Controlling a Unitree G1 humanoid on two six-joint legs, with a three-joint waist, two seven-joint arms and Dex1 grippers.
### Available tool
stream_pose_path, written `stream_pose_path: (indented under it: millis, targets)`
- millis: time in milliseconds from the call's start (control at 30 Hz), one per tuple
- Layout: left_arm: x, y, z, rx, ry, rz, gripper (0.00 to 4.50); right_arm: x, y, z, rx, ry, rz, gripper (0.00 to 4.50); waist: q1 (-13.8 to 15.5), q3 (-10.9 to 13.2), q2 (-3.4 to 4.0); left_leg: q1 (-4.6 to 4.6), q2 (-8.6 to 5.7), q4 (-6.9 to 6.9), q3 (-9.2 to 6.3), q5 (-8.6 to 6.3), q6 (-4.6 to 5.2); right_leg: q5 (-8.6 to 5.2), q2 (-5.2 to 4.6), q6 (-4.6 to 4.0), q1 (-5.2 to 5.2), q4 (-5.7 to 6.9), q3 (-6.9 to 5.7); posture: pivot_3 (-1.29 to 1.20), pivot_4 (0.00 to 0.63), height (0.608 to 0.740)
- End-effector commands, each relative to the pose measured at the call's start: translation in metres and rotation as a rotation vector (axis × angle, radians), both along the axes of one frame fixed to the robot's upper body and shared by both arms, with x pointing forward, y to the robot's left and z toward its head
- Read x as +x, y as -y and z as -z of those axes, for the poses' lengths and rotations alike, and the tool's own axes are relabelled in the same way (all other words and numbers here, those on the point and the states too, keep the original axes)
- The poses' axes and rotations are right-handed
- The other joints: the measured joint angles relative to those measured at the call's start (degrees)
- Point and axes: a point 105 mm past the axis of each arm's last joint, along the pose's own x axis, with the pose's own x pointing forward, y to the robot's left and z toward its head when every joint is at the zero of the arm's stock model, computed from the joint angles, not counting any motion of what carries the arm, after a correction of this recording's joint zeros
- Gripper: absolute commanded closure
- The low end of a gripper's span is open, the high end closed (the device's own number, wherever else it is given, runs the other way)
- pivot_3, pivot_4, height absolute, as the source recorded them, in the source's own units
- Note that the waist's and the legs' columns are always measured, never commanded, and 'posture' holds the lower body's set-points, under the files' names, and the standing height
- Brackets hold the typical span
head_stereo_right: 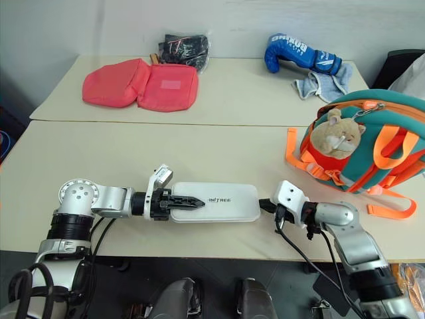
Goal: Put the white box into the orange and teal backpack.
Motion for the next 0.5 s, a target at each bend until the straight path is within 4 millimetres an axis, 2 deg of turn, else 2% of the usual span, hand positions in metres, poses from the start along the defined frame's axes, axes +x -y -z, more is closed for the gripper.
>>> stream_pose_path:
  millis: [33,67,133,200,300,367,433,467,500]
  targets:
    - [0.007,-0.007,-0.031,-0.074,0.245,-0.072,3.23,-0.024,0.009,-0.017,0.158,-0.037,0.047,4.13,0.4,0.0,0.00,-0.04,0.00,-0.03,-0.01,0.00,0.00,0.00,0.00,0.00,-0.03,-0.04,0.00,0.00,0.150,0.740]
    - [0.007,-0.010,-0.035,-0.071,0.308,-0.084,3.23,-0.030,0.013,-0.020,0.182,-0.048,0.067,3.91,0.5,0.0,0.00,-0.07,0.00,-0.06,-0.02,-0.01,-0.01,0.00,0.00,0.00,-0.06,-0.06,-0.01,0.00,0.150,0.740]
    - [0.004,-0.015,-0.062,-0.176,0.550,-0.082,3.23,-0.042,0.028,-0.025,0.203,-0.018,0.140,3.28,0.5,0.0,0.03,-0.12,0.00,-0.09,0.00,-0.01,-0.02,0.00,0.01,-0.01,-0.09,-0.12,-0.01,0.00,0.150,0.740]
    - [-0.005,-0.021,-0.072,-0.184,0.704,-0.024,3.23,-0.056,0.047,-0.029,0.218,0.001,0.234,2.62,0.6,0.0,0.04,-0.12,0.00,-0.11,0.07,-0.03,-0.06,-0.01,0.01,-0.02,-0.10,-0.14,0.02,0.00,0.150,0.740]
    - [-0.033,-0.022,-0.062,-0.014,0.993,0.263,3.23,-0.082,0.081,-0.026,0.162,-0.010,0.406,1.57,0.6,0.0,0.15,-0.06,0.01,-0.25,0.10,-0.19,-0.40,-0.03,0.04,-0.06,-0.08,-0.26,0.04,0.00,0.150,0.740]
    - [-0.033,-0.021,-0.066,-0.022,1.078,0.251,3.23,-0.099,0.103,-0.026,0.146,0.017,0.524,0.94,0.8,-0.2,0.42,0.03,0.01,-0.48,0.19,-0.21,-0.41,-0.04,0.04,-0.07,-0.02,-0.50,0.11,0.00,0.150,0.740]
    - [-0.025,-0.021,-0.068,-0.048,1.166,0.193,3.23,-0.114,0.141,-0.034,0.187,0.098,0.703,0.24,1.0,-0.2,0.44,0.00,0.01,-0.61,0.22,-0.21,-0.37,-0.03,0.01,-0.07,-0.02,-0.63,0.13,0.00,0.150,0.740]
    - [-0.023,-0.022,-0.066,-0.058,1.205,0.178,3.23,-0.120,0.153,-0.042,0.226,0.146,0.750,0.02,0.9,-0.2,0.44,-0.03,0.04,-0.59,0.20,-0.20,-0.33,-0.03,0.01,-0.07,-0.04,-0.62,0.11,0.00,0.150,0.740]
    - [-0.023,-0.023,-0.062,-0.056,1.211,0.177,3.23,-0.124,0.163,-0.044,0.237,0.163,0.794,0.02,0.8,-0.2,0.44,-0.04,0.04,-0.57,0.21,-0.19,-0.28,-0.02,0.01,-0.06,-0.04,-0.62,0.12,0.00,0.150,0.740]
